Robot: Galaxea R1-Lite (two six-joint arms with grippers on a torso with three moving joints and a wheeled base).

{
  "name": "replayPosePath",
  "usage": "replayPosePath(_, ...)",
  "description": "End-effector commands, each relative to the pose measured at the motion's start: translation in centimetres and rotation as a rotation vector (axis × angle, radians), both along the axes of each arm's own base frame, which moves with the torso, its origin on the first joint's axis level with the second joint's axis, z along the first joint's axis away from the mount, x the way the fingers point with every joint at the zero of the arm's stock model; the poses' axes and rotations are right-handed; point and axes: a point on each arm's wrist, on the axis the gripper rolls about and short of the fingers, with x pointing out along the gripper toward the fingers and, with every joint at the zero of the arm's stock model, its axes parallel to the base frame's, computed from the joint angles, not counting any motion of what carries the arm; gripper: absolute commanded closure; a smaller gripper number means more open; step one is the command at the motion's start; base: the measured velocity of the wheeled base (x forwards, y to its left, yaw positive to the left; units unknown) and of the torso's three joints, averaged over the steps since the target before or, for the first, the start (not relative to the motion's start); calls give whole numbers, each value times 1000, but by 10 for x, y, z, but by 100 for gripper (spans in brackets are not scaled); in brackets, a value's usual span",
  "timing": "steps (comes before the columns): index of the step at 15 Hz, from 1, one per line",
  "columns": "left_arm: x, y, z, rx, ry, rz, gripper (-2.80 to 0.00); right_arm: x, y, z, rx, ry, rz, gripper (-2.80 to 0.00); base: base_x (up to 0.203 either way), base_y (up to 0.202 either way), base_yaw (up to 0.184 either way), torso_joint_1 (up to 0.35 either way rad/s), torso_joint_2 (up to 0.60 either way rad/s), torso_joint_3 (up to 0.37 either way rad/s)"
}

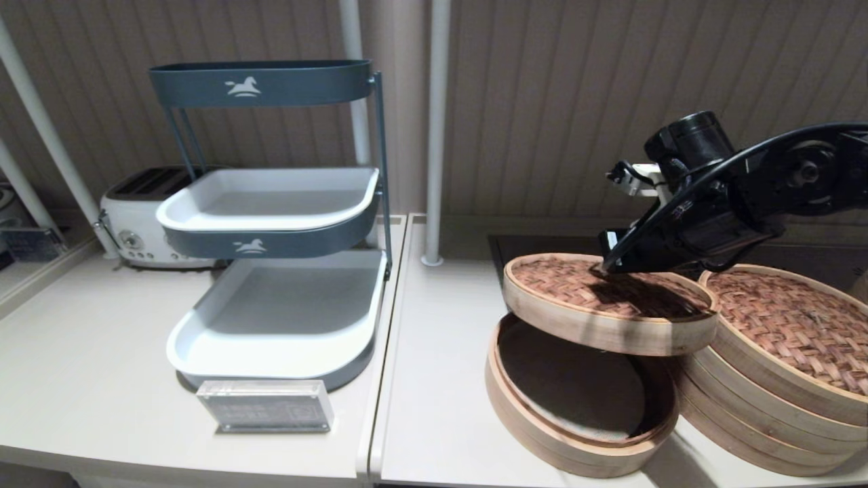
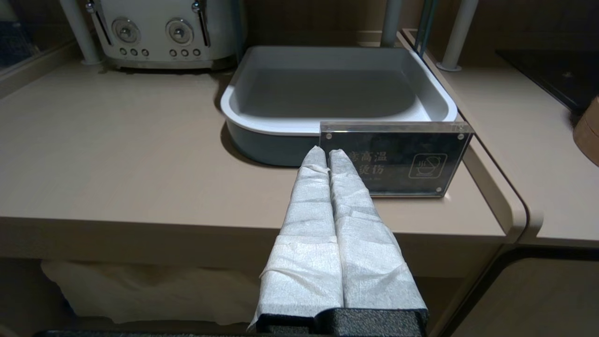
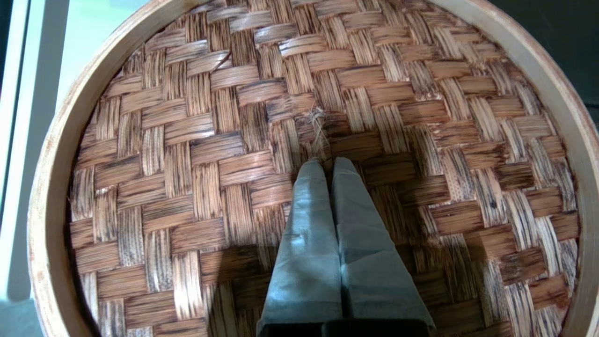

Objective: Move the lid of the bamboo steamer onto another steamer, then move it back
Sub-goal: Put the steamer

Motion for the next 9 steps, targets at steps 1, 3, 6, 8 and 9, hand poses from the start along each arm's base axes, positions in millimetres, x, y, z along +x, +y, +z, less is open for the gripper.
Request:
replayPosePath(1,2,0,-8,0,25,0,0,8,6,-12,-11,11,3,0,0,0,0,0,0,0)
replayPosePath(3,2,0,-8,0,25,0,0,10,8,-14,-16,10,4,0,0,0,0,0,0,0)
replayPosePath(6,2,0,-8,0,25,0,0,9,9,-19,-20,28,6,0,0,0,0,0,0,0)
replayPosePath(8,2,0,-8,0,25,0,0,8,9,-26,-26,53,9,0,0,0,0,0,0,0)
replayPosePath(9,2,0,-8,0,25,0,0,8,9,-28,-27,60,8,0,0,0,0,0,0,0)
